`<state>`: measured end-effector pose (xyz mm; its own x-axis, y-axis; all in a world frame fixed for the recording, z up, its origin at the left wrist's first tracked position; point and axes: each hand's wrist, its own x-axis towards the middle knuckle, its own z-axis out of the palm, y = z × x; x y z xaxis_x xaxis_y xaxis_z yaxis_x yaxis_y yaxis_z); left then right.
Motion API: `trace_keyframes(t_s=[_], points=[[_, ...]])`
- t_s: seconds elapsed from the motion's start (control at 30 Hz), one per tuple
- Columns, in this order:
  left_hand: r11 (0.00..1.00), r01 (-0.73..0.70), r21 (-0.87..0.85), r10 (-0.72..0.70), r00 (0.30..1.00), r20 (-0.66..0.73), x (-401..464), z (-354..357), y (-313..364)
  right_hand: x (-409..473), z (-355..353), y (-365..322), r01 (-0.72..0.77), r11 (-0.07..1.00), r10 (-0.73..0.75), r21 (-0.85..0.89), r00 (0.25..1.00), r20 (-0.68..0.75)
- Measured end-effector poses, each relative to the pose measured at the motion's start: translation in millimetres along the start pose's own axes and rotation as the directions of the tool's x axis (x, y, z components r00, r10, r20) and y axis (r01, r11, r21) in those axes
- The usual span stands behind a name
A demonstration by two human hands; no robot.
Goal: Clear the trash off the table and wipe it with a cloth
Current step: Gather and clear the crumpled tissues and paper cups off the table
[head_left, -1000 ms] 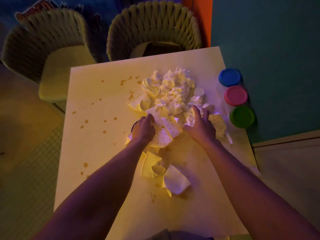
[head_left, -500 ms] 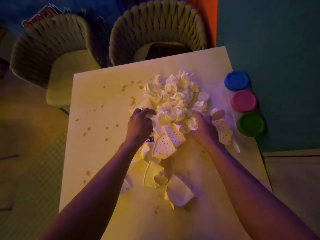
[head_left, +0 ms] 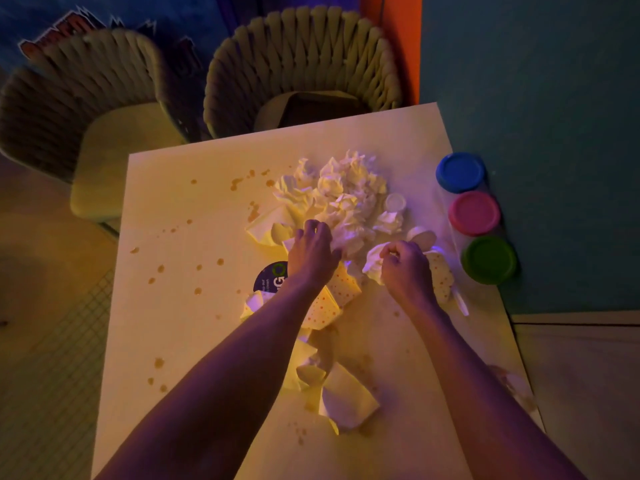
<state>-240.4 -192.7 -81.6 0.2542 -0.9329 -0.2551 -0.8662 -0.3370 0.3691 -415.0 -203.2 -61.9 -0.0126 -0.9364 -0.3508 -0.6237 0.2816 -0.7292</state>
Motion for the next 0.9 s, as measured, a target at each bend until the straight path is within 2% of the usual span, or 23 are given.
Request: trace_keyframes(t_s=[0.1,0.23,0.4,0.53,0.73,0.83,0.9], points=[[0.999,-0.052,0.010,0.053,0.997,-0.050,1,4,0,9,4,-12,-0.012,0.998,0.014,-0.055,1.000,0.028],[0.981,-0.060,-0.183,0.053,0.998,-0.040,-5,0,-1,22,10,-28,0.018,0.978,0.005,-0.208,0.994,0.108],[0.908,0.022,-0.417,-0.041,0.999,-0.036,-18,-16,-6,41,25,-39,0.047,0.911,0.014,-0.410,0.989,0.145],[0.844,0.094,-0.528,-0.151,0.986,-0.066,-21,-32,-15,52,35,-34,0.046,0.872,0.053,-0.488,0.981,0.187],[0.837,0.124,-0.532,-0.226,0.965,-0.130,7,-46,-20,54,45,-8,0.094,0.899,0.003,-0.427,0.975,0.222],[0.902,0.098,-0.420,-0.170,0.976,-0.138,28,-44,-16,49,52,-1,0.127,0.890,-0.068,-0.438,0.987,0.148],[0.950,0.112,-0.290,-0.129,0.991,-0.042,39,-36,-11,48,55,1,0.139,0.879,-0.086,-0.457,0.987,0.134]])
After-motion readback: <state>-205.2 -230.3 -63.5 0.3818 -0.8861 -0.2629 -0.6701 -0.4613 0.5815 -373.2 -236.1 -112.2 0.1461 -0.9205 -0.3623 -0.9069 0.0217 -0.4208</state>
